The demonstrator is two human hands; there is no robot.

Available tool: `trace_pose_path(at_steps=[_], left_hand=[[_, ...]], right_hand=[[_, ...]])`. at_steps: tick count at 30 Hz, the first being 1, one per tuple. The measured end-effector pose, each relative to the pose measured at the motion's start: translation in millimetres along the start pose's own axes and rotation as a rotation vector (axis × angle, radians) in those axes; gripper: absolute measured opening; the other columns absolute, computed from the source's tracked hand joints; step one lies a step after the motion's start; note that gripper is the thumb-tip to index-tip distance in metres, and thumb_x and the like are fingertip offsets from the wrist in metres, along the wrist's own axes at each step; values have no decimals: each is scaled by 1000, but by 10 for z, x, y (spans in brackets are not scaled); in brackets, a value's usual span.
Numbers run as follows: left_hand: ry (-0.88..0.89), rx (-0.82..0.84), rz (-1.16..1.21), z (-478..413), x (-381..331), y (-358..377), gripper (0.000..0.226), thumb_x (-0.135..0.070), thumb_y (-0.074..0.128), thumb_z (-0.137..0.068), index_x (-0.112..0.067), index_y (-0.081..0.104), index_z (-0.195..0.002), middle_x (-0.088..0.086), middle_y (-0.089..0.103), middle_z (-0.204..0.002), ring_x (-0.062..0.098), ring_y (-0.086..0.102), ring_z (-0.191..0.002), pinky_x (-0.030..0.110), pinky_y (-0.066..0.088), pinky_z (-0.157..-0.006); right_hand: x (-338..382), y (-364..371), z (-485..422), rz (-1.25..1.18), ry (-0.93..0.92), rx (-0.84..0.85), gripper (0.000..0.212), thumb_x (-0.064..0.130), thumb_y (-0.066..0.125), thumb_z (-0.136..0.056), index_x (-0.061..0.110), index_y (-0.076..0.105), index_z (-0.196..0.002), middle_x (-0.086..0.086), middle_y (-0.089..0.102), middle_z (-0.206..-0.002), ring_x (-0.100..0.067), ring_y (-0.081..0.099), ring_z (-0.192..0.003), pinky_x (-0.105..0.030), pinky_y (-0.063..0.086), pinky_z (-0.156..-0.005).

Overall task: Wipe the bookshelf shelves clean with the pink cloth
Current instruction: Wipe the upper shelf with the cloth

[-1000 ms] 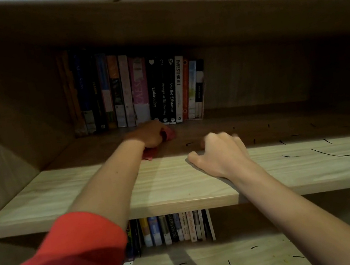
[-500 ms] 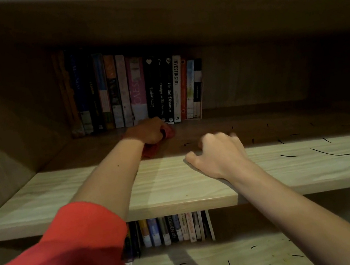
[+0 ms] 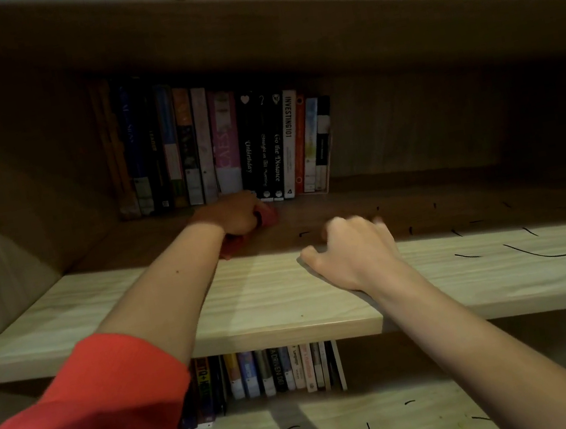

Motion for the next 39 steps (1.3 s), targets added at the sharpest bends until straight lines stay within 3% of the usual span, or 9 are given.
trace_pose_path(at_steps=[4, 9, 15, 20, 26, 28, 31, 35, 39], left_hand=[[27, 49, 7, 13, -77, 12, 51, -2, 41, -89, -29, 56, -129, 4, 54, -133, 24, 55, -114, 40, 45, -100], [-41, -32, -64, -87, -76, 23, 43, -8, 40, -94, -24, 52, -132, 15, 51, -133, 30, 53, -112, 39, 47, -95], [30, 57, -11, 68, -136, -72, 52, 1, 37, -89, -24, 55, -130, 5, 55, -130, 24, 56, -111, 31, 46, -93], [-68, -25, -88, -43, -117, -5, 42, -5, 37, -95, -15, 51, -133, 15, 53, -131, 27, 57, -99, 29, 47, -73], [36, 112, 54, 165, 0, -60, 56, 0, 37, -86, -40, 60, -119, -6, 51, -136, 18, 51, -119, 35, 40, -105], [2, 137, -37, 247, 56, -160, 51, 3, 40, -89, -30, 60, -123, -10, 52, -130, 14, 52, -114, 24, 40, -99], [-75, 27, -143, 208, 91, -226, 44, 0, 39, -92, -18, 57, -129, 7, 56, -129, 24, 58, -104, 27, 47, -79], [-53, 11, -95, 77, -70, -15, 50, 0, 36, -93, -27, 52, -132, 8, 45, -141, 27, 54, -115, 34, 47, -96], [-3, 59, -8, 228, -212, -35, 59, 4, 33, -88, -31, 53, -131, 4, 44, -143, 25, 50, -121, 37, 44, -101]], right_hand=[[-11, 21, -9, 12, 1, 1, 41, 47, 44, -90, 11, 61, -96, -5, 63, -96, -25, 56, -99, -42, 29, -102], [-21, 18, -13, 0, 6, -1, 43, 48, 44, -90, 10, 62, -101, -6, 64, -100, -25, 56, -101, -44, 28, -104], [-23, 21, -16, 5, 13, 4, 38, 48, 43, -89, 13, 57, -91, -3, 55, -87, -26, 55, -98, -41, 29, -102], [-28, 32, -27, 0, 14, 0, 36, 48, 43, -89, 15, 57, -89, -2, 57, -85, -23, 53, -91, -41, 31, -100], [-38, 39, -39, 13, 8, -3, 36, 48, 43, -88, 14, 53, -80, 1, 52, -76, -21, 46, -79, -41, 32, -98], [-27, 37, -39, 10, 1, 4, 35, 47, 43, -89, 15, 52, -80, 2, 51, -74, -20, 47, -79, -41, 32, -98], [-14, 25, -38, 13, -5, -1, 34, 46, 42, -90, 15, 53, -79, 4, 48, -68, -19, 48, -78, -42, 31, -100], [-17, 31, -31, 16, 1, 3, 34, 46, 43, -90, 15, 51, -80, 4, 48, -69, -19, 48, -78, -43, 30, -102], [-30, 26, -28, 12, 12, 11, 34, 47, 43, -90, 15, 51, -82, 1, 51, -77, -20, 48, -82, -43, 30, -101]])
Point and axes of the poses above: each hand's wrist, its own z-axis away from the middle knuckle, its own y-axis out of the palm, x = y × z, the point moved 6 cm from there along -z, towards the middle knuckle
